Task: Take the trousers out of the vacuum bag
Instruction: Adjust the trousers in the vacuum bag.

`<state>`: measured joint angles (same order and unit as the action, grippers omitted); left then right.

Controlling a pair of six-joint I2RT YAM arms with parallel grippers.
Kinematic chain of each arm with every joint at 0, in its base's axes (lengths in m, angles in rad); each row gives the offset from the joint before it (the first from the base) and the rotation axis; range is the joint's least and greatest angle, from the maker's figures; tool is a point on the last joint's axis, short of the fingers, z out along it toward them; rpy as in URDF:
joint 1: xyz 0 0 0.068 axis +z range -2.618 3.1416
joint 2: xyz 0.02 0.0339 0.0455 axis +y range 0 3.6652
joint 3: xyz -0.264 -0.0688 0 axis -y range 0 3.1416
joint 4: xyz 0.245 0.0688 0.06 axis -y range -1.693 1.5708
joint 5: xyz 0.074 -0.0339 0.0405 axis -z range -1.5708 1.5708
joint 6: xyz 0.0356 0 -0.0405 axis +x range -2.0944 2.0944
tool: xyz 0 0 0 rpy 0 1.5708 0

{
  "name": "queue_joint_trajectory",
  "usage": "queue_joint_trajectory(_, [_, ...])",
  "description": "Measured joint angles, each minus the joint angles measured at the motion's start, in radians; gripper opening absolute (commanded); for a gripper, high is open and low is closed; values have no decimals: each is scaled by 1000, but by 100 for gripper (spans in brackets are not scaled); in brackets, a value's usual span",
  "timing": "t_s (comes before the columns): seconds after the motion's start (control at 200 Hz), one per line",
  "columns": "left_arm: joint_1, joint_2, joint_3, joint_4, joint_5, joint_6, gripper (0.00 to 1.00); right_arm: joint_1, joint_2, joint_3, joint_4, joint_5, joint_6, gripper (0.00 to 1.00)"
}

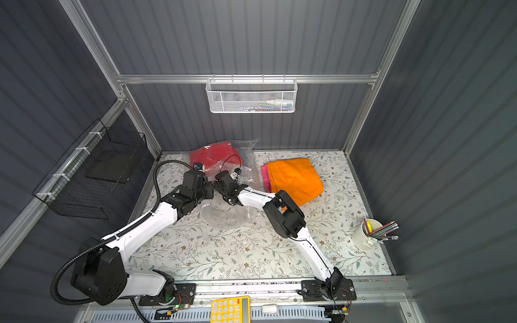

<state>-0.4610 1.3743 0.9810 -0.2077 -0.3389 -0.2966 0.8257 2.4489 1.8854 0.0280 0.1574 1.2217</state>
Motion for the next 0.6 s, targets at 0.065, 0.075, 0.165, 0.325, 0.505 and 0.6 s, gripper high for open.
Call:
queue_joint_trajectory(0.065, [0, 0, 0, 0, 1, -3, 0, -1, 7, 9, -2, 0, 5, 42])
queue_joint_trajectory(0.075, [0, 0, 0, 0, 1, -3, 0, -1, 8, 11, -2, 0, 6, 40])
queue_joint_trajectory(0.165, [0, 0, 0, 0, 1, -6, 0, -3, 13, 18, -3, -1, 8, 29])
queue_joint_trajectory(0.325, [0, 0, -2, 0, 1, -13, 0, -10, 13, 18, 3, -16, 6, 16])
queue_joint_trajectory(0.505, [0, 0, -6, -1, 0, -14, 0, -15, -5, -27, 31, -35, 4, 31])
queue_joint_trajectory(0.6, [0, 0, -7, -2, 0, -14, 0, -18, -43, -98, 40, -36, 13, 45])
